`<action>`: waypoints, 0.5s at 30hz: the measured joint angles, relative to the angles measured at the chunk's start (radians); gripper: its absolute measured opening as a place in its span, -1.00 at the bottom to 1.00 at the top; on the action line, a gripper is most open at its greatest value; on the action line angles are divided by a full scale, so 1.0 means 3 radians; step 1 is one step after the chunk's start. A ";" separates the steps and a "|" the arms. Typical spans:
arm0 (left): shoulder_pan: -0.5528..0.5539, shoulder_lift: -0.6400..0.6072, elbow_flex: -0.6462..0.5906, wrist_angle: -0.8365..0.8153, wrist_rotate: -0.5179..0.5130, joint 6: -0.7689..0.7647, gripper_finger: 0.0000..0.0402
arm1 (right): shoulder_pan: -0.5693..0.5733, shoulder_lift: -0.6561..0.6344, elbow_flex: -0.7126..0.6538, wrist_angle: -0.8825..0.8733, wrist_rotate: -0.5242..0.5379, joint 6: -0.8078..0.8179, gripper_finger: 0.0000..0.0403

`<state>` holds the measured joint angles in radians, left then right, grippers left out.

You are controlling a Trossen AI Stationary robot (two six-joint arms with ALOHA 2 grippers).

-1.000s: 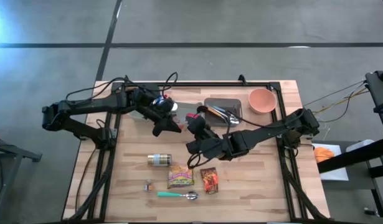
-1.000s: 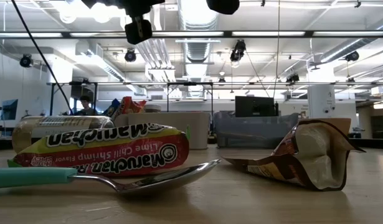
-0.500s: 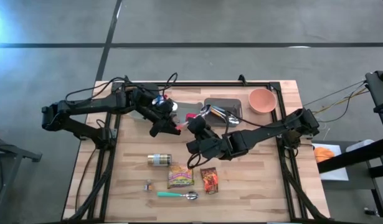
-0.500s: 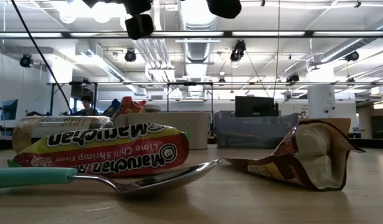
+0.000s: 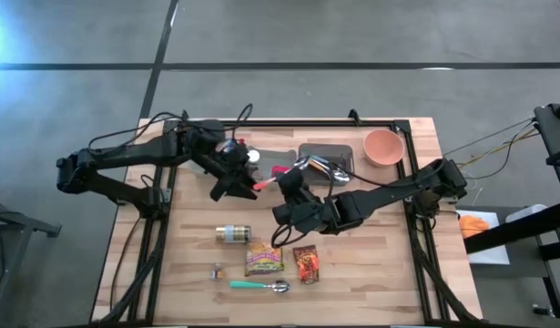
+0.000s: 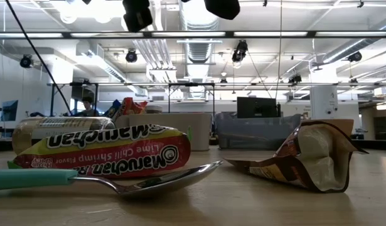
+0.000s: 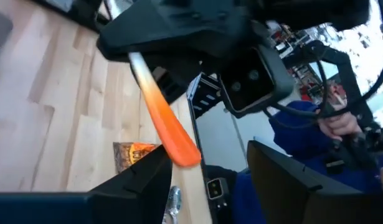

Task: Pick & Place Food Item
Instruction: Put the orange spoon into the black bin

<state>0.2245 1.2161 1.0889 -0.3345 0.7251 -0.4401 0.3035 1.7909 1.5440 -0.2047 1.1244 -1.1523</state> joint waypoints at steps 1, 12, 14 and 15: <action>0.0000 -0.0046 0.0000 -0.0017 -0.0029 0.0051 0.04 | -0.0003 -0.0008 0.0001 -0.0005 0.0000 0.0104 -0.96; 0.0003 -0.0740 -0.0001 -0.0718 -0.1279 0.0707 0.04 | -0.0332 -0.0480 0.0005 -0.1096 -0.0638 0.2358 -0.96; 0.0002 -0.0794 -0.0016 -0.0744 -0.1387 0.0738 0.04 | -0.0511 -0.0614 0.0005 -0.1393 -0.1034 0.2947 -0.96; 0.0001 -0.0817 -0.0033 -0.0740 -0.1395 0.0741 0.04 | -0.0610 -0.0659 0.0001 -0.1524 -0.1214 0.3216 -0.96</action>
<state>0.2249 0.9710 1.0790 -0.5564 0.3065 -0.2176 0.1204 1.5933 1.5444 -0.6618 0.7603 -0.1875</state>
